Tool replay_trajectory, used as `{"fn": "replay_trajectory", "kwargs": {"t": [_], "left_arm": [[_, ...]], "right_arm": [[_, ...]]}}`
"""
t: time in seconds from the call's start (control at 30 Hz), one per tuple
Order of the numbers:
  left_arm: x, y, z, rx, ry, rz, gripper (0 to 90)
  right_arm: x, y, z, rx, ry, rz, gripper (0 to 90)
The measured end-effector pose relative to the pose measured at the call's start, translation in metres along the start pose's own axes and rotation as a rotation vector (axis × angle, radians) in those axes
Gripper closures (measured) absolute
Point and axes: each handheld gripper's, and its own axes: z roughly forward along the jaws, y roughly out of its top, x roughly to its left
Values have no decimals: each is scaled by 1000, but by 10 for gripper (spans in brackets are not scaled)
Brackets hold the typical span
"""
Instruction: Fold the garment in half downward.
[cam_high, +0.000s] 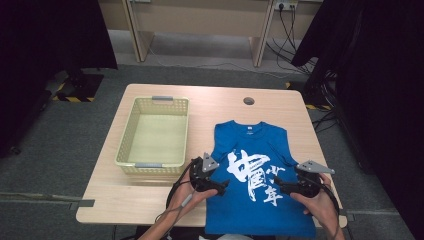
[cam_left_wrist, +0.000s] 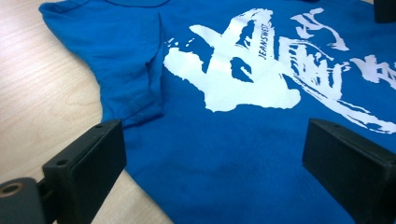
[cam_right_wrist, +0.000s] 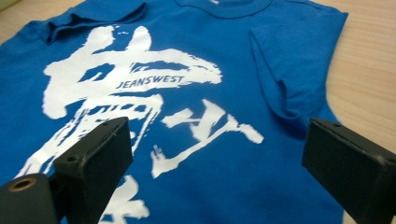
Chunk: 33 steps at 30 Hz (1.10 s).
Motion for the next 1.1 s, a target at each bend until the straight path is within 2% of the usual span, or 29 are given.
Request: {"fn": "replay_trajectory", "kwargs": {"t": [0.27, 0.33, 0.47, 0.7, 0.9, 1.0, 1.1], "left_arm": [[6, 12, 9, 8, 1, -21, 51], [7, 15, 13, 1, -4, -39, 53], [10, 20, 21, 12, 14, -34, 55], [24, 28, 37, 42, 68, -40, 58], [33, 33, 46, 49, 87, -68, 58], [35, 34, 51, 65, 95, -65, 58], [35, 32, 59, 94, 112, -59, 58]], "right_arm": [[-18, 7, 9, 25, -16, 24, 88], [-21, 8, 10, 27, -22, 28, 88], [-26, 11, 14, 32, -32, 33, 90], [-31, 17, 29, 62, -47, 37, 92], [-32, 25, 36, 65, -56, 37, 94], [-33, 31, 41, 74, -64, 40, 97], [-34, 33, 48, 95, -79, 14, 101]]}}
